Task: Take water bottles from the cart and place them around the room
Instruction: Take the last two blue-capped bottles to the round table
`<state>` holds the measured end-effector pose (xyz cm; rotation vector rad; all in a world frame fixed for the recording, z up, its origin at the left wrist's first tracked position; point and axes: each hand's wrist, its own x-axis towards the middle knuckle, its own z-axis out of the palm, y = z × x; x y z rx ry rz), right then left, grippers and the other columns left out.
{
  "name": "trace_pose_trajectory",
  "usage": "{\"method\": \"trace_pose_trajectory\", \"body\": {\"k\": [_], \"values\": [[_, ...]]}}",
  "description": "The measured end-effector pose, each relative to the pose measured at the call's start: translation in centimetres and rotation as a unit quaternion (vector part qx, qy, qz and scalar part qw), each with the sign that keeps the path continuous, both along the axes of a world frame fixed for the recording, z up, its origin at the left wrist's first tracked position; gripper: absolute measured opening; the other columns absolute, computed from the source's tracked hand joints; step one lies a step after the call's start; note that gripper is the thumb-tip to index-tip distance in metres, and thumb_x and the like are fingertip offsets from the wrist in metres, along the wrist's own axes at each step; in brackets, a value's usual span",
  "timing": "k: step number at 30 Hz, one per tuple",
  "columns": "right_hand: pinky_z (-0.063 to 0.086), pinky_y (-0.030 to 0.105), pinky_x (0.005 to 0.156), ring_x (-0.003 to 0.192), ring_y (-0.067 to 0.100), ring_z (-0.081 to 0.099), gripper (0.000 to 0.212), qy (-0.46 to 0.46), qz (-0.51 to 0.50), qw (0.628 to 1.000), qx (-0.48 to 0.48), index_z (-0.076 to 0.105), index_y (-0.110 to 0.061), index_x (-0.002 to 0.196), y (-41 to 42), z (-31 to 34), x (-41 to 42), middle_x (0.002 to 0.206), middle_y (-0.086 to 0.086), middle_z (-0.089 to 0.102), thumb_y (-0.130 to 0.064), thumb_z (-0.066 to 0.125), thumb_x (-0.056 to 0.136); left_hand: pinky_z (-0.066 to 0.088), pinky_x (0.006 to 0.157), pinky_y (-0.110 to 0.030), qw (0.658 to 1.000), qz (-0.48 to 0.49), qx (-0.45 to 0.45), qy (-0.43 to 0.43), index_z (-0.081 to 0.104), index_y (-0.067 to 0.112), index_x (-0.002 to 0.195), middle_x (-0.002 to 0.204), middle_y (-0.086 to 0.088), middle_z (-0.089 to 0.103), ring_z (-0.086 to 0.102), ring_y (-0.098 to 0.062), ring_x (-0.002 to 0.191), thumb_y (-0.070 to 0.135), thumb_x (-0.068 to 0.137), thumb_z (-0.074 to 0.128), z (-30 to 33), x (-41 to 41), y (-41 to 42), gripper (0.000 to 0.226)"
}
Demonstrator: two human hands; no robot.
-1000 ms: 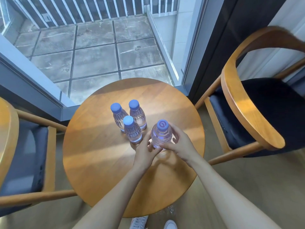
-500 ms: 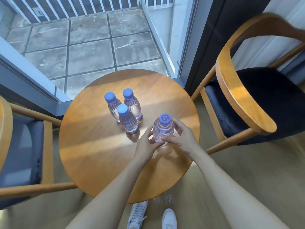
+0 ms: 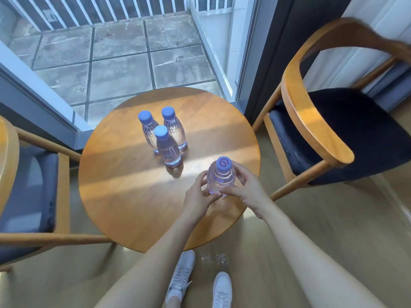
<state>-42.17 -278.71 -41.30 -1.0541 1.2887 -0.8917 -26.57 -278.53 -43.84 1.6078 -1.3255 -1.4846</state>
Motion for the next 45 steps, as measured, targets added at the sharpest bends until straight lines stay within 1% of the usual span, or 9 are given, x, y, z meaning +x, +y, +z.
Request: {"method": "trace_pose_trajectory", "body": {"k": [6,11,15,19,22,25,30,35,45], "values": [[0.045,0.012,0.090,0.120,-0.002,0.051,0.070,0.005,-0.003,1.000,0.000,0.055,-0.032,0.119,0.7,-0.5,-0.1,0.124,-0.015,0.060,0.002,0.081,0.063,0.051,0.092,-0.033,1.000,0.002,-0.002,-0.004,0.044,0.039,0.123,0.120,0.003,0.057,0.066,-0.013,0.099,0.006,0.073,0.076,-0.2,-0.1,0.7,0.068],[0.045,0.007,0.083,0.121,-0.001,0.050,0.071,0.001,-0.005,1.000,0.001,0.053,-0.031,0.121,0.9,-0.6,-0.1,0.125,-0.015,0.059,0.004,0.079,0.066,0.049,0.097,-0.035,1.000,-0.006,-0.004,-0.014,0.041,0.042,0.122,0.118,0.009,0.055,0.064,-0.011,0.101,0.006,0.075,0.075,-0.3,-0.1,0.9,0.069],[0.034,0.006,0.091,0.126,-0.009,0.037,0.092,0.062,0.024,0.998,-0.010,0.032,-0.036,0.142,0.7,0.4,0.0,0.140,-0.021,0.041,-0.012,0.082,0.068,0.038,0.099,-0.026,0.994,-0.073,-0.026,-0.082,0.027,0.036,0.139,0.129,0.010,0.050,0.048,-0.011,0.124,0.011,0.074,0.077,0.4,0.3,1.3,0.085],[0.022,0.020,0.104,0.133,-0.005,0.024,0.108,0.108,0.039,0.993,-0.031,0.017,-0.047,0.143,0.2,4.3,-0.5,0.147,-0.022,0.026,-0.016,0.085,0.064,0.035,0.103,-0.030,0.987,-0.086,-0.031,-0.130,0.015,0.028,0.147,0.144,0.000,0.039,0.038,-0.017,0.133,0.018,0.075,0.077,3.6,2.1,1.5,0.096],[0.021,0.021,0.106,0.133,-0.007,0.020,0.107,0.156,0.075,0.983,-0.063,0.017,-0.047,0.143,-0.2,9.4,-0.3,0.147,-0.026,0.022,-0.019,0.084,0.065,0.033,0.108,-0.030,0.969,-0.141,-0.071,-0.190,0.016,0.031,0.147,0.150,0.006,0.031,0.032,-0.013,0.138,0.021,0.076,0.076,7.7,4.4,1.3,0.093],[0.018,0.019,0.106,0.139,0.000,0.017,0.101,0.235,0.134,0.956,-0.114,0.018,-0.039,0.146,-0.9,15.5,1.9,0.154,-0.017,0.018,-0.022,0.081,0.070,0.034,0.101,-0.027,0.949,-0.156,-0.102,-0.254,0.020,0.030,0.147,0.151,0.010,0.032,0.034,-0.013,0.135,0.024,0.081,0.071,13.5,7.2,0.6,0.084],[0.023,0.027,0.112,0.144,0.013,0.017,0.089,0.338,0.226,0.889,-0.208,0.023,-0.029,0.147,-1.8,24.6,10.9,0.158,-0.003,0.015,-0.024,0.076,0.076,0.031,0.102,-0.027,0.919,-0.131,-0.164,-0.335,0.020,0.028,0.147,0.152,0.007,0.029,0.032,-0.013,0.136,0.032,0.088,0.061,23.7,13.4,0.7,0.072],[0.021,0.034,0.115,0.145,0.018,0.017,0.084,0.356,0.296,0.841,-0.280,0.024,-0.019,0.147,1.1,30.7,24.1,0.157,0.006,0.016,-0.025,0.073,0.079,0.032,0.109,-0.035,0.883,-0.078,-0.186,-0.424,0.022,0.027,0.146,0.153,0.006,0.028,0.030,-0.014,0.139,0.034,0.090,0.058,30.6,24.6,5.9,0.067],[0.022,0.036,0.115,0.143,0.020,0.022,0.076,0.277,0.444,0.736,-0.429,0.030,-0.010,0.144,18.3,37.6,56.0,0.153,0.011,0.027,-0.023,0.070,0.081,0.041,0.103,-0.042,0.838,0.186,-0.085,-0.505,0.018,0.034,0.146,0.139,-0.001,0.047,0.049,-0.024,0.124,0.038,0.087,0.060,38.1,52.7,31.7,0.073]]}}
